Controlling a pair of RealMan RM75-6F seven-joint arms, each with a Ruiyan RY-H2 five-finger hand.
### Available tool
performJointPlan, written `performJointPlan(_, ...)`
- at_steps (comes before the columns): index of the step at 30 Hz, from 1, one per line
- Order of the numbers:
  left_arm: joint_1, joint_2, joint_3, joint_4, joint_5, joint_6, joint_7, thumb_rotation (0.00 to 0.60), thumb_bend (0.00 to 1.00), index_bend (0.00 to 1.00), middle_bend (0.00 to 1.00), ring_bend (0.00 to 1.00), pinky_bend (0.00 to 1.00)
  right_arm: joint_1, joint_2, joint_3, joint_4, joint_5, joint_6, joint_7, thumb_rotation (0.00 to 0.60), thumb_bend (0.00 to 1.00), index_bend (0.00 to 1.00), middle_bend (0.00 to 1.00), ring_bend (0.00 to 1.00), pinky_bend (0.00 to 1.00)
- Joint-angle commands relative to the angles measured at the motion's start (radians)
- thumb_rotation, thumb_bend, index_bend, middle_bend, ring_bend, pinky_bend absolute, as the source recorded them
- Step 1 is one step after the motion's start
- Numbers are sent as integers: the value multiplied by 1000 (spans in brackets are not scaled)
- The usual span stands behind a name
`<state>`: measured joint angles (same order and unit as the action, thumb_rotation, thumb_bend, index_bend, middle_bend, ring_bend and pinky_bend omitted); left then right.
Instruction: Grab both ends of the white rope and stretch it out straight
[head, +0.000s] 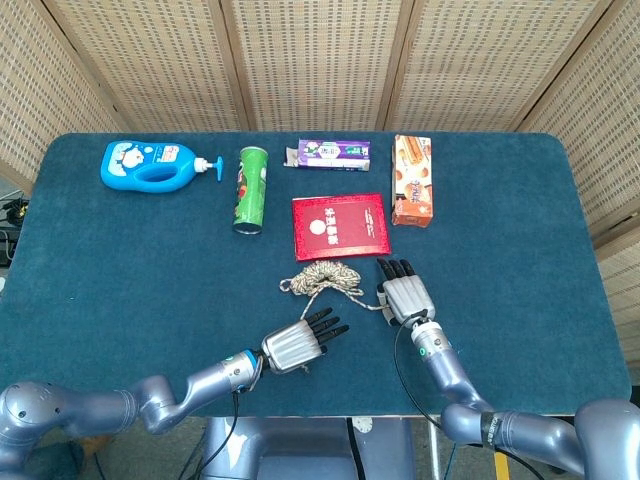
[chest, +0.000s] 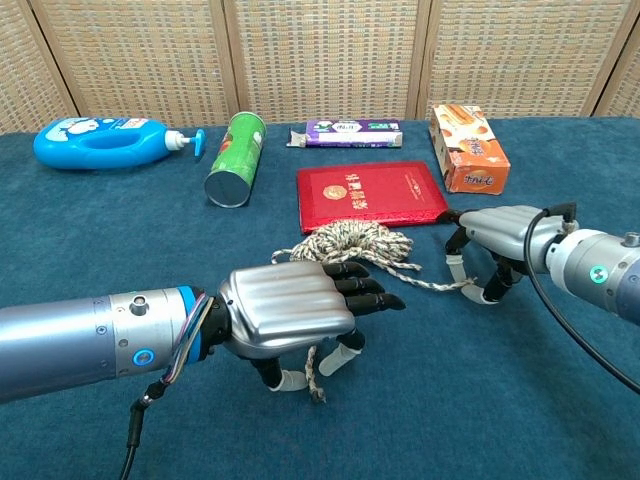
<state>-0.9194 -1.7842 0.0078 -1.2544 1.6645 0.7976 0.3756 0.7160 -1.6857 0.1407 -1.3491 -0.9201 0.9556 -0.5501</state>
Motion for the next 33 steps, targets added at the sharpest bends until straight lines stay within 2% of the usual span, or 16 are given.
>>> performJointPlan(1, -2, 0, 2, 1, -3, 0, 2, 600, 323, 551, 0, 0, 0, -1, 1, 0, -1, 0, 1, 0, 600, 473, 659, 0, 0, 0)
performJointPlan(5, -3, -3, 6, 5, -3, 5, -2, 600, 363, 561, 0, 0, 0, -1, 1, -1, -1, 1, 0, -1, 600, 473, 660, 0, 0, 0)
performJointPlan(14, -10, -4, 10, 9, -4, 14, -14, 600, 369, 600, 0, 0, 0, -2, 2, -3, -1, 5, -1, -3, 600, 473, 662, 0, 0, 0)
performJointPlan(25, -3, 14, 14, -8, -9, 40, -23, 600, 396, 755, 0, 0, 0, -3, 6, -3, -9, 0, 6, -4, 600, 473, 663, 0, 0, 0)
performJointPlan(33, 11, 42, 17, -14, -17, 65, -43, 600, 426, 781, 0, 0, 0, -6, 10, -3, -12, 4, 11, -10, 600, 473, 664, 0, 0, 0)
